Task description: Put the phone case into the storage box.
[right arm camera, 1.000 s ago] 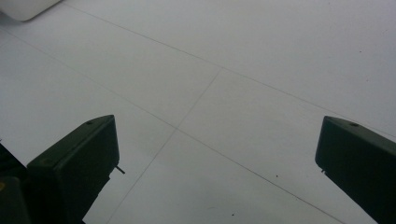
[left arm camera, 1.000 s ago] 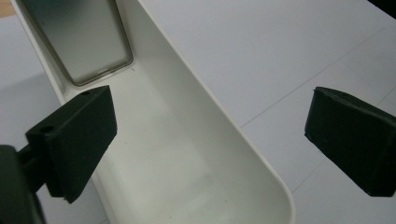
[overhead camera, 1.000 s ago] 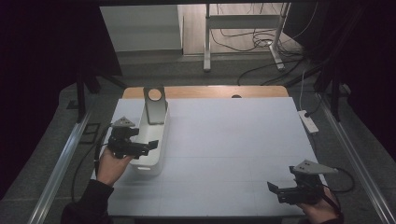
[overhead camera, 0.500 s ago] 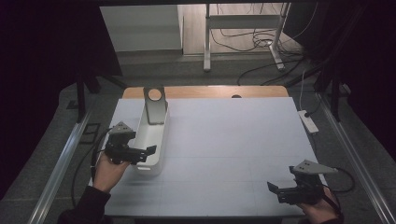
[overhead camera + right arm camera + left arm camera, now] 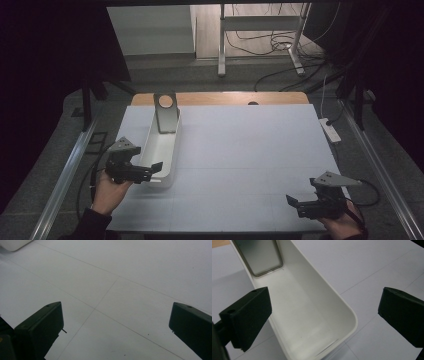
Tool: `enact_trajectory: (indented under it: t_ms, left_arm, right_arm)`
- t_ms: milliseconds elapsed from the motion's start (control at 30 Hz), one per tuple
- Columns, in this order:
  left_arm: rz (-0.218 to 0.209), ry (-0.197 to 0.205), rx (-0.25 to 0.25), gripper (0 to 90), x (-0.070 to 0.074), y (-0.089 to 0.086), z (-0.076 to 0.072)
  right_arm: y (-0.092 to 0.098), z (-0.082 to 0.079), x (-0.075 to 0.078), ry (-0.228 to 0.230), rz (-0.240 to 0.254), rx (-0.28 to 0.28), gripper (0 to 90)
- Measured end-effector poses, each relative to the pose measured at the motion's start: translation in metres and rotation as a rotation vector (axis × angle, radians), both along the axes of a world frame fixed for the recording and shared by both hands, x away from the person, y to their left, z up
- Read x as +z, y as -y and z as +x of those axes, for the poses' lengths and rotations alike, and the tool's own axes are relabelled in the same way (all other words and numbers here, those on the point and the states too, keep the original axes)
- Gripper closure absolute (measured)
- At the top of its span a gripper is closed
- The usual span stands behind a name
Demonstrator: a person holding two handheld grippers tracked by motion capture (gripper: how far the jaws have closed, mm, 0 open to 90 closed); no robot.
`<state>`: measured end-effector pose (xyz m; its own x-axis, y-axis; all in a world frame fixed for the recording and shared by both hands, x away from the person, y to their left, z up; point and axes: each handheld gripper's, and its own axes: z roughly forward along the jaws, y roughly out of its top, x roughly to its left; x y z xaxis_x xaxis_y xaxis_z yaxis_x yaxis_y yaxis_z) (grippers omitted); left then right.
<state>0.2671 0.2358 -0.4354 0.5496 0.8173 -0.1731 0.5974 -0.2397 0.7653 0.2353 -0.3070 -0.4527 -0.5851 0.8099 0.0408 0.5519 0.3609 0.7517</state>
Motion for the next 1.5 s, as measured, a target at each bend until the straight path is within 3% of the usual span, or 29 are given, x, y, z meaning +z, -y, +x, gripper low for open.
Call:
enact_trajectory:
  t_ms: [533, 1500]
  left_arm:
    - [-0.003, 0.035, 0.019, 0.0, -0.002, -0.010, -0.020]
    - [-0.007, 0.053, 0.080, 0.0, -0.009, -0.031, -0.055]
  right_arm:
    - [0.000, 0.000, 0.000, -0.001, 0.002, -0.001, 0.0]
    - [0.000, 0.000, 0.000, -0.002, 0.000, -0.002, 0.0]
